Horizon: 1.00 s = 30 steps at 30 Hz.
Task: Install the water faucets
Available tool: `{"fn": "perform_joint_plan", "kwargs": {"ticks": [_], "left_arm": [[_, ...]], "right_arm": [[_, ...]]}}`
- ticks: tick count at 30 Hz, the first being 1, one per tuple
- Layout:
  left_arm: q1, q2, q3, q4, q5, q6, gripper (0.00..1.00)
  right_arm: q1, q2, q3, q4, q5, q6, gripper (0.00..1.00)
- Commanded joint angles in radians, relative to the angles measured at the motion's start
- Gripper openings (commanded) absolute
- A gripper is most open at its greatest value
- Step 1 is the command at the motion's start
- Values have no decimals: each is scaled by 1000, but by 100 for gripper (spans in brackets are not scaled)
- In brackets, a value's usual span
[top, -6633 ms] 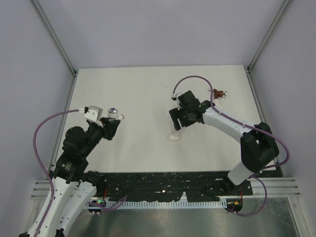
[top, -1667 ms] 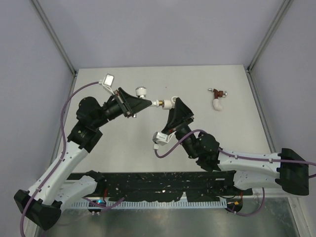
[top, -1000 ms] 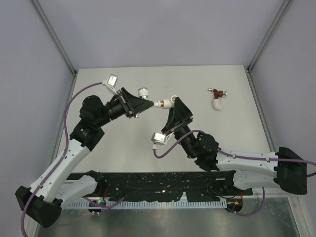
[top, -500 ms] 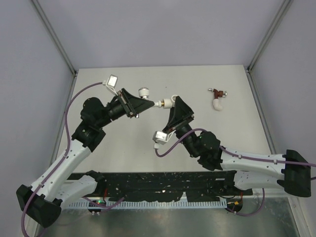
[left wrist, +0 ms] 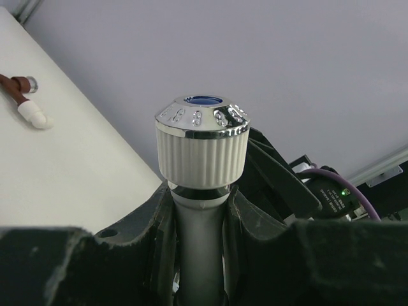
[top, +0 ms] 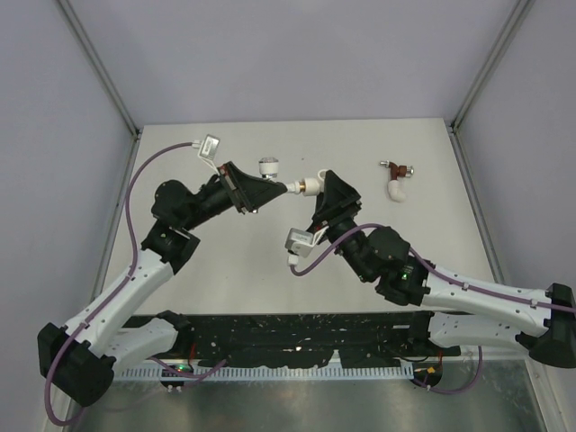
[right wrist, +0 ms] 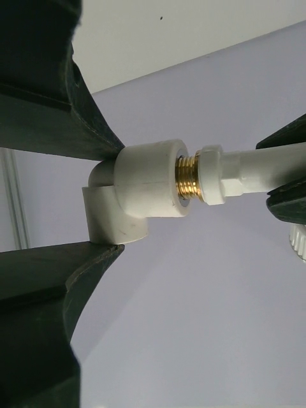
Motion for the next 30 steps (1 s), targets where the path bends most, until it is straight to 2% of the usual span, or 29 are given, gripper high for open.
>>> {"fn": "perform_joint_plan", "kwargs": {"ticks": [1,6,11,13,19,23,26,30], "left_arm": [[-47,-2,19,132,36,53,0],[-61,-20,12,121,-31,21,0],[-70,-25,28,26,-82,-80,0],[-75,-22,30,29,-82,-108,0],[-77,-34,48,-28,-78,-134,0],[-78,-40,19,28,-75,-113,0],[-78,-36,-2,111,-36,-61,0],[-77,-25,9,113,24,72,0]], "right_arm": [[23,15,45,-42,-107,34,6],[29,38,-28,133,-86,-47,5],[31,113,-120,450,-74,-193,5],[31,130,-129,507,-77,-219,6],[40,122,-126,492,-106,-208,6],[43,73,-100,357,-126,-120,5],[48,43,-77,245,-130,-82,5],[66,21,-38,130,-130,-39,5]]}}
